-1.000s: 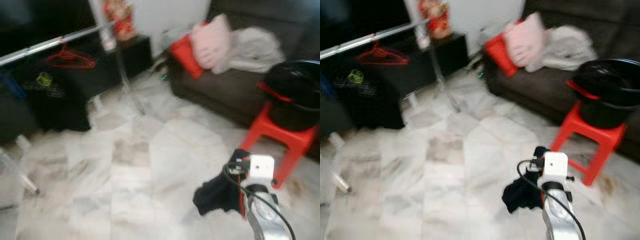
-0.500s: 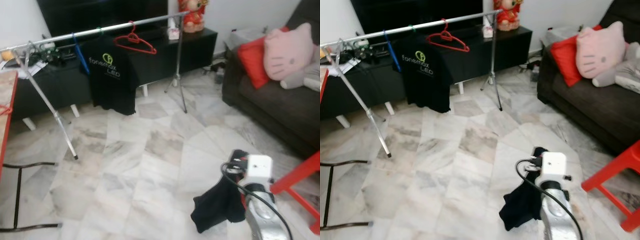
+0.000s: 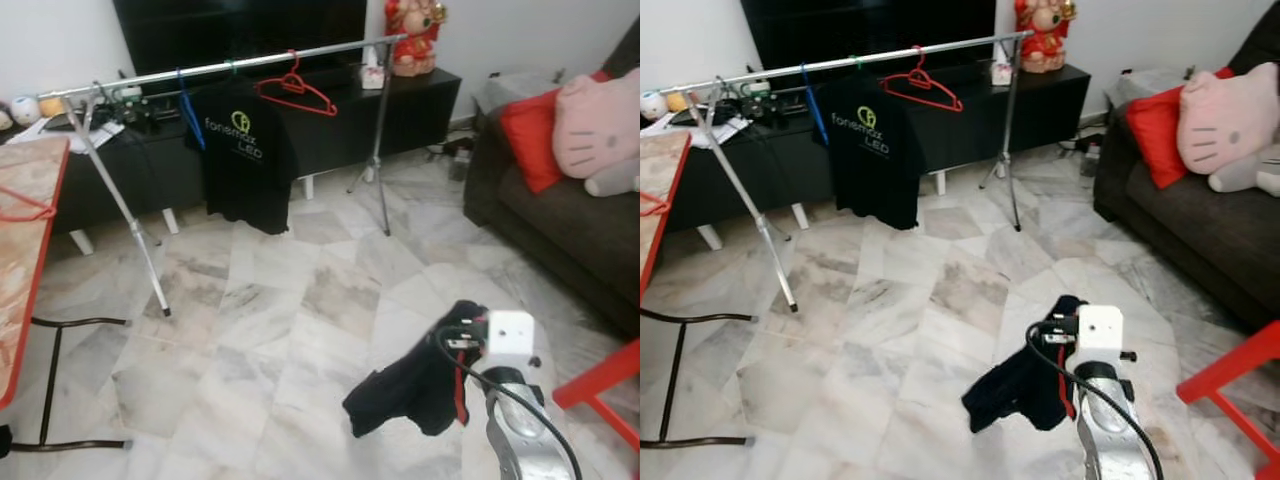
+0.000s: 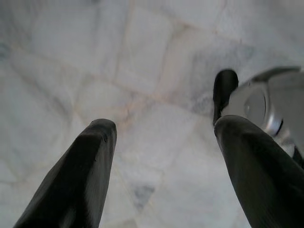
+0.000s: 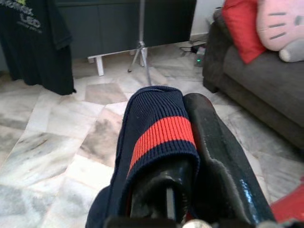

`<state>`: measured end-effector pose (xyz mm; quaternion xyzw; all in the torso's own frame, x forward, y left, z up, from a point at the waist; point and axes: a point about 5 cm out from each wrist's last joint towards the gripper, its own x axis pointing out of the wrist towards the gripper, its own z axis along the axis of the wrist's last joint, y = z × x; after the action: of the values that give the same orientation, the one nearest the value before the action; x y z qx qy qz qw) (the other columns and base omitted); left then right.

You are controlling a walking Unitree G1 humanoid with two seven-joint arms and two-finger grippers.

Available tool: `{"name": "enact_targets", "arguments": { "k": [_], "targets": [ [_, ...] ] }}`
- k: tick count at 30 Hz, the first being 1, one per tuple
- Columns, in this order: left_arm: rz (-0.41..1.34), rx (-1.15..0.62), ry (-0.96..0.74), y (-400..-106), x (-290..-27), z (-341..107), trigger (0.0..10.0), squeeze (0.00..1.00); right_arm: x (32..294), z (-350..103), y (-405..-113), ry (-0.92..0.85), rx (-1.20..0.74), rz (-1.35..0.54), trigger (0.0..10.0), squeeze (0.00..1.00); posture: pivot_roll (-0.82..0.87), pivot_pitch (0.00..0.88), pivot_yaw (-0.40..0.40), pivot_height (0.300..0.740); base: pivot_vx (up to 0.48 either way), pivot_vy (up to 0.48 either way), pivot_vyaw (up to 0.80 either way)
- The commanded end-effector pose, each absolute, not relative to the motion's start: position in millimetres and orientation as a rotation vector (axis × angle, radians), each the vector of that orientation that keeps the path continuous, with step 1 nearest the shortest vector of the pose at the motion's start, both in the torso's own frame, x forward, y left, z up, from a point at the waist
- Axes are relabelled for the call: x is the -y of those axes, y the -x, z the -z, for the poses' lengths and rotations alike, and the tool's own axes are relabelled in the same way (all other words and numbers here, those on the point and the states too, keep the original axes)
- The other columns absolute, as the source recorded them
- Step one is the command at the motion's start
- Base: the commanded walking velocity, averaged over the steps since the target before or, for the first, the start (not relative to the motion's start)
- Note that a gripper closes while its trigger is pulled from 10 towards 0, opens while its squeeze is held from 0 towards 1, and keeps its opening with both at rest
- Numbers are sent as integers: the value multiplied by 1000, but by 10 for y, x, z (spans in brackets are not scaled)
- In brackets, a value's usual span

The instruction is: Hang hanger

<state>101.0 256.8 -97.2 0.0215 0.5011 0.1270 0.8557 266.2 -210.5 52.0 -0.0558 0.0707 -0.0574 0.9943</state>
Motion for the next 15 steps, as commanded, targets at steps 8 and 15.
{"name": "enact_targets", "arguments": {
  "k": [8, 15],
  "targets": [
    [-269, -1040, -43, -1226, -2590, 915, 10000, 0, 2138, -581, -2702, 136, -112, 115, 10000, 0, -58, 0, 6, 740, 0, -403, 705],
    [-274, -1037, -43, -1269, -2643, 888, 10000, 0, 2153, -568, -2706, 122, -110, 118, 10000, 0, -57, 0, 5, 740, 0, -394, 88]
  ]
}}
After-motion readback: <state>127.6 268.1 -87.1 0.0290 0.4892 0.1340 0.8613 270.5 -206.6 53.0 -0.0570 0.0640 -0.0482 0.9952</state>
